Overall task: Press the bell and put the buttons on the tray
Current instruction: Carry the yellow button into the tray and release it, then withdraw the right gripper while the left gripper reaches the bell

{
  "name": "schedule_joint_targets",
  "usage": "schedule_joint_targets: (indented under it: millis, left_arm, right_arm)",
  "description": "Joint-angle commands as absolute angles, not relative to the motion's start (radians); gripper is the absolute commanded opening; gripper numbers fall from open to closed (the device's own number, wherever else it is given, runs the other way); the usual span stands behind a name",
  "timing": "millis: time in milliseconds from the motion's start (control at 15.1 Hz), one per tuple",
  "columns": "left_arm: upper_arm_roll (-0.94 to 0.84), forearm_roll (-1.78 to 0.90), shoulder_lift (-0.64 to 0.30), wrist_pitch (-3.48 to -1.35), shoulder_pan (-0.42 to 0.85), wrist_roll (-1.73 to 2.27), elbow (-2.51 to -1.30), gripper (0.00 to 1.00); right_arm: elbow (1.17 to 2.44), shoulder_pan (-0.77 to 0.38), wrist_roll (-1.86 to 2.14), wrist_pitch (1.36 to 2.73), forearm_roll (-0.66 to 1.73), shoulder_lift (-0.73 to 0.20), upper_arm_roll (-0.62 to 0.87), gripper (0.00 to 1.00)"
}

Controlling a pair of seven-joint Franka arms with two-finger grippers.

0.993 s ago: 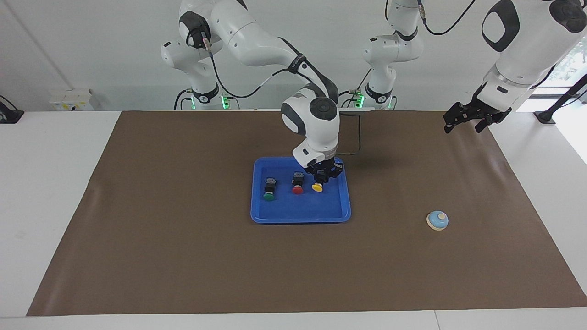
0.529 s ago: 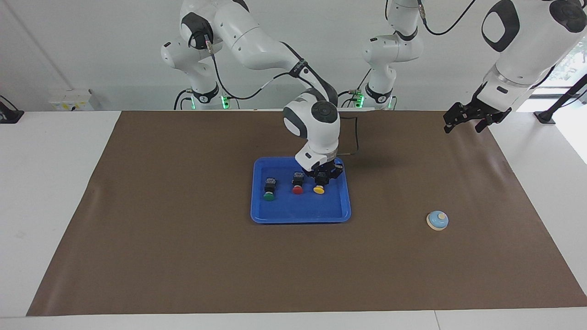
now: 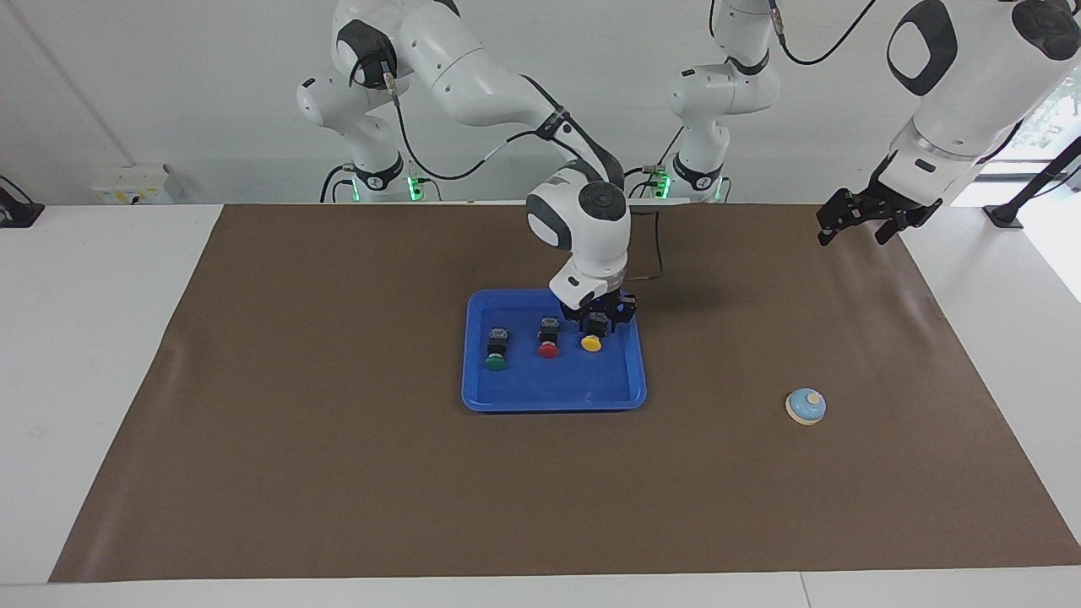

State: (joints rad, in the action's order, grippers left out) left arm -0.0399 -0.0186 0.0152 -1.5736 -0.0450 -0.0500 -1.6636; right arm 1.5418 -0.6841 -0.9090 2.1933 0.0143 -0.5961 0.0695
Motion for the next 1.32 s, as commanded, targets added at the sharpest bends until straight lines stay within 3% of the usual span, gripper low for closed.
schedule_joint_targets:
  millis: [0, 397, 794, 1257]
  left_arm:
    - [-0.038, -0.028, 0.035, -1.574, -0.048, -0.057, -1.683, 1.00]
    - [-0.038, -0.028, 0.035, -1.574, -0.048, -0.057, -1.683, 1.00]
    - [-0.038, -0.028, 0.035, -1.574, -0.048, -0.057, -1.683, 1.00]
    - [-0.038, -0.028, 0.035, -1.574, -0.048, -0.057, -1.683, 1.00]
  right_arm:
    - [1.543, -0.637, -0.933, 2.111, 0.014, -0.514, 0.058, 1.00]
    - [1.543, -0.378, -0.619, 1.884, 0.009, -0.310, 0.060, 1.00]
    - [1.545, -0.112, -0.157, 1.700, 0.011, -0.197, 0.060, 1.00]
    - [1.585, 0.050, 0.009, 1.502, 0.009, -0.011, 0.060, 1.00]
